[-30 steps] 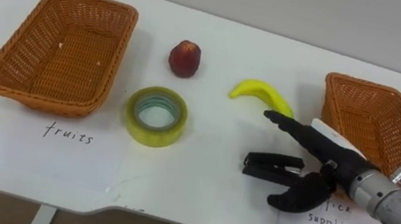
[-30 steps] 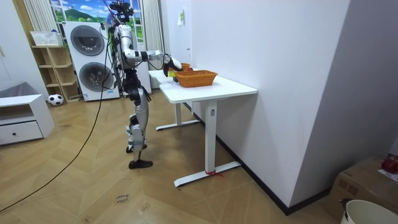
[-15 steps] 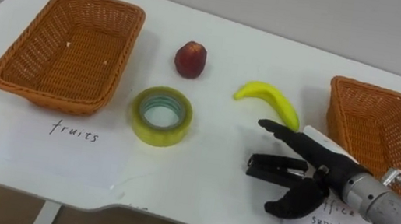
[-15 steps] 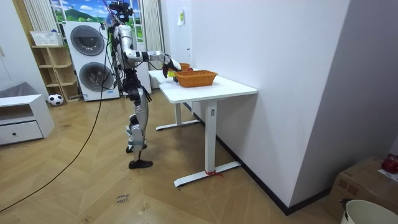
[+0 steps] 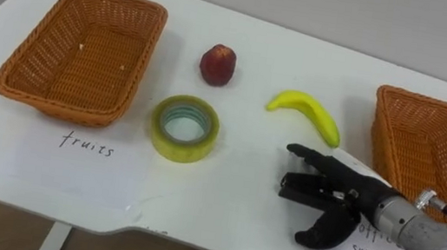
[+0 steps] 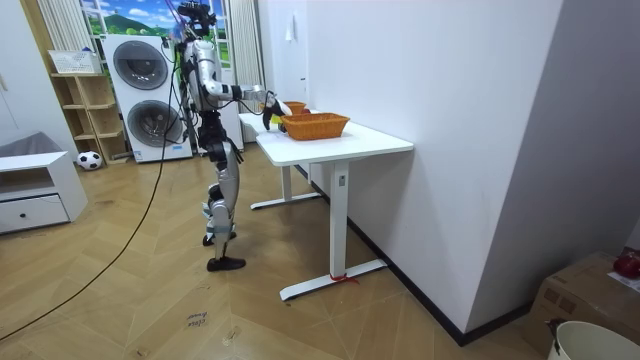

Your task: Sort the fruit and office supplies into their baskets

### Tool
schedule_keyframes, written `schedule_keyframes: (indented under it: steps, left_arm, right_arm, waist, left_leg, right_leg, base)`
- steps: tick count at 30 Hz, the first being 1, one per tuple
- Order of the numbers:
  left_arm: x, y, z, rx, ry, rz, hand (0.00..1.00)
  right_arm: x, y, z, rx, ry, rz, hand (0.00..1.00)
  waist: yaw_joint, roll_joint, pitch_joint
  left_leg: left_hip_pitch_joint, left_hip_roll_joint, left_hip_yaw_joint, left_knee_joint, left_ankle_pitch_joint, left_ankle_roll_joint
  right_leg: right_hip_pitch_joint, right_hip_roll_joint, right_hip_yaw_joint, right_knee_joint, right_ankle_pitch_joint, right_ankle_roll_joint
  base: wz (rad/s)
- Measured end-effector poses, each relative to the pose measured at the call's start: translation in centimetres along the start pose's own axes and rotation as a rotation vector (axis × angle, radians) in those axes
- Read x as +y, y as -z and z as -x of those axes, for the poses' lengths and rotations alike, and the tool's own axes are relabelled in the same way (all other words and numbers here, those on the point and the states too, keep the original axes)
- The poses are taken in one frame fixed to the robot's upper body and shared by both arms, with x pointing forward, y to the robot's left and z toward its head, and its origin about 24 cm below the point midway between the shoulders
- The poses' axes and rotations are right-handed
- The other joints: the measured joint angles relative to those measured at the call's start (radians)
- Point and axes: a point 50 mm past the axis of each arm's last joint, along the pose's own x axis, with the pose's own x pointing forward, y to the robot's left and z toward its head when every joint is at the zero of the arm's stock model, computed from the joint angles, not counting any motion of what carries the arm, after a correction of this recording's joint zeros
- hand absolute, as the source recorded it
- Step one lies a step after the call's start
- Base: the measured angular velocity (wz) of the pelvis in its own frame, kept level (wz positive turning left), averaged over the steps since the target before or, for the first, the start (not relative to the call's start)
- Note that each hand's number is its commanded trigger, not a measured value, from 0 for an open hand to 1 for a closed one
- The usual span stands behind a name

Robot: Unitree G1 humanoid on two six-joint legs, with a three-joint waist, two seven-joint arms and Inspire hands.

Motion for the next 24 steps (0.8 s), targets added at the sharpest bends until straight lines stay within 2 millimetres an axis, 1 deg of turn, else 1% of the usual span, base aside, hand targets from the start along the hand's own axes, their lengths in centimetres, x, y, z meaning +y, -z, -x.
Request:
schedule_keyframes:
  steps: [4, 8, 9, 10, 13, 15, 19, 24]
  left_arm:
    - [0.06, -0.31, -0.09, -0.005, -0.002, -0.001, 0.0]
    - [0.06, -0.26, -0.09, 0.0, -0.002, 0.0, 0.0]
    - [0.06, -0.25, -0.09, 0.001, -0.002, 0.0, 0.0]
    - [0.06, -0.25, -0.09, 0.002, -0.003, 0.001, 0.0]
    - [0.06, -0.25, -0.09, 0.002, -0.005, 0.0, 0.0]
    - [0.07, -0.22, -0.09, 0.003, -0.008, 0.0, 0.0]
    - [0.14, -0.14, -0.08, 0.006, -0.011, 0.0, 0.0]
    - [0.13, -0.17, -0.1, 0.009, -0.01, 0.0, 0.0]
  right_arm:
    - [0.02, 0.2, -0.02, 0.02, 0.001, 0.016, 0.0]
    - [0.0, 0.34, -0.08, 0.034, 0.002, 0.028, 0.0]
    - [-0.04, 0.38, -0.1, 0.04, 0.002, 0.034, 0.0]
    - [-0.07, 0.45, -0.17, 0.044, 0.002, 0.035, 0.0]
    - [-0.32, 0.52, -0.44, 0.049, 0.002, 0.034, 0.0]
    - [-0.32, 0.57, -0.47, 0.053, 0.002, 0.036, 0.0]
    - [-0.34, 0.58, -0.46, 0.055, 0.005, 0.039, 0.0]
    - [-0.44, 0.68, -0.46, 0.067, 0.026, 0.054, 0.0]
  waist:
    - [0.015, -0.003, -0.0021]
    - [0.024, -0.003, -0.0023]
    - [0.023, -0.003, -0.0019]
    - [0.024, -0.004, 0.0009]
    - [0.024, -0.005, 0.0016]
    - [0.026, -0.007, 0.0015]
    - [0.023, -0.015, -0.0016]
    - [0.017, -0.015, -0.0006]
  left_leg:
    - [0.0, 0.0, 0.0, 0.002, 0.0, 0.0]
    - [0.0, 0.0, 0.0, 0.006, 0.0, 0.0]
    - [-0.001, 0.0, 0.0, 0.007, 0.0, 0.0]
    - [-0.002, 0.0, 0.0, 0.008, 0.0, 0.0]
    - [-0.003, 0.0, 0.0, 0.008, 0.0, 0.0]
    - [-0.003, 0.0, -0.001, 0.008, 0.0, 0.0]
    - [-0.01, 0.0, -0.002, 0.011, 0.0, 0.0]
    - [-0.011, 0.0, -0.001, 0.01, 0.0, 0.0]
  right_leg:
    - [0.002, 0.0, 0.0, 0.0, 0.0, 0.0]
    - [0.002, 0.0, 0.0, 0.0, 0.0, 0.0]
    - [0.002, 0.0, 0.0, 0.0, 0.0, 0.0]
    - [0.002, 0.0, -0.001, 0.001, 0.0, 0.0]
    - [0.002, 0.0, -0.003, 0.002, 0.0, 0.0]
    - [0.002, 0.0, -0.004, 0.002, 0.0, 0.0]
    - [0.0, -0.002, -0.01, 0.002, 0.0, 0.0]
    - [-0.001, -0.002, -0.014, 0.002, 0.0, 0.0]
  base:
    - [0.0]
    - [0.0]
    - [0.0]
    - [0.0]
    - [0.0]
    - [0.0]
    - [0.02]
    - [0.01]
